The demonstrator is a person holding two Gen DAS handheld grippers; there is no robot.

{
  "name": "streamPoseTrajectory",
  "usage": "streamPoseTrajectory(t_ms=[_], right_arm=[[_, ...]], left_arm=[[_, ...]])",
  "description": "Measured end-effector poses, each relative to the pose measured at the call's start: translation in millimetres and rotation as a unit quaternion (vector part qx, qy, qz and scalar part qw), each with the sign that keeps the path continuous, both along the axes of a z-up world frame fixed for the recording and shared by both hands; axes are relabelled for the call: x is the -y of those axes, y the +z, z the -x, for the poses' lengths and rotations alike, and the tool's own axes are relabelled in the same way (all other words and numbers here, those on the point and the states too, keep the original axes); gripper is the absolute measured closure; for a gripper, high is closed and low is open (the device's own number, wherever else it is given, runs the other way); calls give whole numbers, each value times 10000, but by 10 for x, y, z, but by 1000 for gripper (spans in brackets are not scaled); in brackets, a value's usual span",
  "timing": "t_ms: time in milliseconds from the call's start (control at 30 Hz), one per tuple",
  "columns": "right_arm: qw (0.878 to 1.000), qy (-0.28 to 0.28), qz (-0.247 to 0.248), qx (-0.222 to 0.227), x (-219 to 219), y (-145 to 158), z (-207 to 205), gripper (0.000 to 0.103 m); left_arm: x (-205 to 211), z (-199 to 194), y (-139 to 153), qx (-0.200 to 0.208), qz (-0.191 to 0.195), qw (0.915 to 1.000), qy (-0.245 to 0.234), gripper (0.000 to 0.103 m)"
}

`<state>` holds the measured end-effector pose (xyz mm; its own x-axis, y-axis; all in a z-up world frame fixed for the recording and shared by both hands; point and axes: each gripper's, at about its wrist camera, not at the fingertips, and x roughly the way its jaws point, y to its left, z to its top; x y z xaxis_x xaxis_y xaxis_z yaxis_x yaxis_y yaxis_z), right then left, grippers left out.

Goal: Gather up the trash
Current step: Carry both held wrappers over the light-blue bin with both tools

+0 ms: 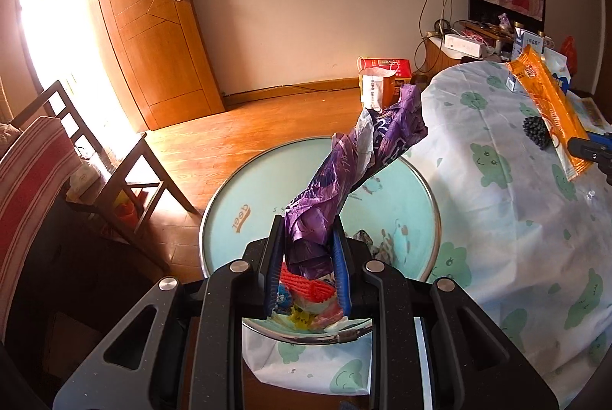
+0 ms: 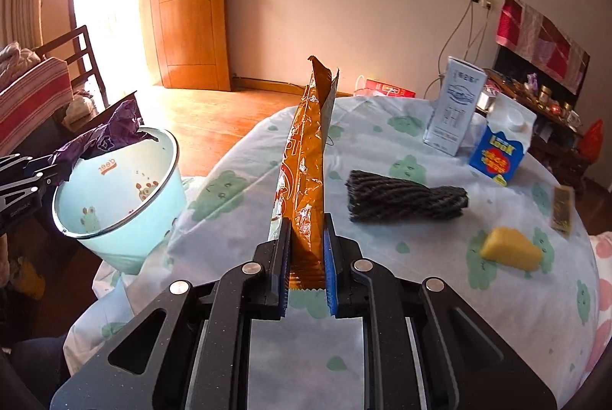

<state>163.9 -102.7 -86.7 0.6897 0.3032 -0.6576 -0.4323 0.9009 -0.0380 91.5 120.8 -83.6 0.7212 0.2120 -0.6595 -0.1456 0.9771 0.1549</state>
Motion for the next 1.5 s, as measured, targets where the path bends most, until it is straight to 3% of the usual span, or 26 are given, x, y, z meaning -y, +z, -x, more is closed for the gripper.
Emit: streamPoseTrajectory(t_ms=[600,1500], right_arm=[[9963,796,328,-36,-852,-38,-97,87],[9886,1381,593,-13,-1419,-73,-43,87]], left_arm=[[-398,73,-28,-53,-78,9989,465,80],[-724,117,-97,-161,-226,9959,859,80]])
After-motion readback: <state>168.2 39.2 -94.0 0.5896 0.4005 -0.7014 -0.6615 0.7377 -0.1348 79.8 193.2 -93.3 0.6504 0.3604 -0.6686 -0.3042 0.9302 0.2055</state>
